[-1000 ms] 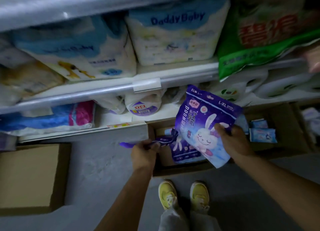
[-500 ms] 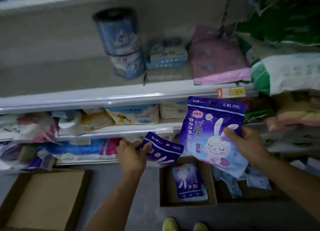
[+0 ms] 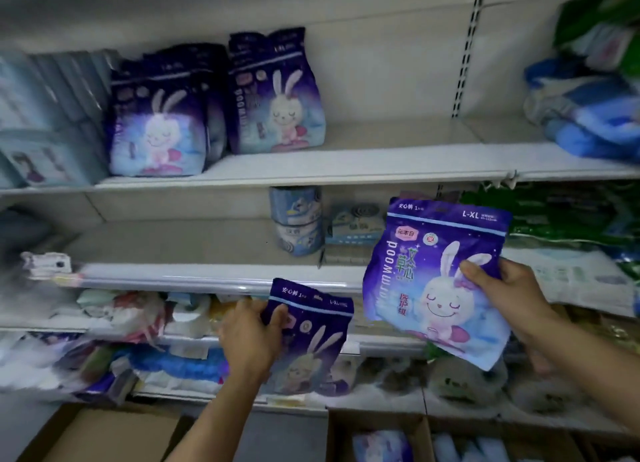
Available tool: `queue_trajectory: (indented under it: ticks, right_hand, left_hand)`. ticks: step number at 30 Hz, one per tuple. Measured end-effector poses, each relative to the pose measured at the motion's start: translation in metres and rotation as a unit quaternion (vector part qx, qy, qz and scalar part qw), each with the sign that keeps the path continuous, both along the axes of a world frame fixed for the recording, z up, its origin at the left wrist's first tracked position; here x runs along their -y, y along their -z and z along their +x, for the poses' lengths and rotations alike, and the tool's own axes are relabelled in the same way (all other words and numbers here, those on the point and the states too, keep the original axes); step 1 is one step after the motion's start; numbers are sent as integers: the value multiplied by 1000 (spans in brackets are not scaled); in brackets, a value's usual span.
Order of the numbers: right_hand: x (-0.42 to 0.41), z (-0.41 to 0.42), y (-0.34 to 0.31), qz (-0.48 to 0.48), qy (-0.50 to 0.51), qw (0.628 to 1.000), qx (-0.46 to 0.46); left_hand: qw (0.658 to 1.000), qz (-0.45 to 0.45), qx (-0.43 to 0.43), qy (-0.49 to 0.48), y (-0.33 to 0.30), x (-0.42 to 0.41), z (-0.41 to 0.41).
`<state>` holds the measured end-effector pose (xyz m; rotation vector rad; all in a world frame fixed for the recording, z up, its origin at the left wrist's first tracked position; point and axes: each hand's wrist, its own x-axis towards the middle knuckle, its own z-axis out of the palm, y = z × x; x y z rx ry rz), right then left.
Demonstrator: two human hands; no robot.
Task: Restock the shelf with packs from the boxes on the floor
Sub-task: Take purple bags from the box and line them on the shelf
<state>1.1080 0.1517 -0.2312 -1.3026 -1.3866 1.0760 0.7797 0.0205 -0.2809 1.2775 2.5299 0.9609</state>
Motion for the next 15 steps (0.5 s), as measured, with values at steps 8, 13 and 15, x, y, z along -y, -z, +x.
queue_trajectory:
  ticks: [8,13,15]
  right_hand:
    - [-12,-32,-52,-74,-108,986,-108]
    - [-17,-57,-65,-86,-145,984,-50]
    - [-20,-63,-70,-71,-153,985,-37]
  left_hand:
    - [934,137,325,48,-64,-7,19]
    - [881,174,432,89,-92,-16,40]
    - [877,187,431,102,-100,-16,46]
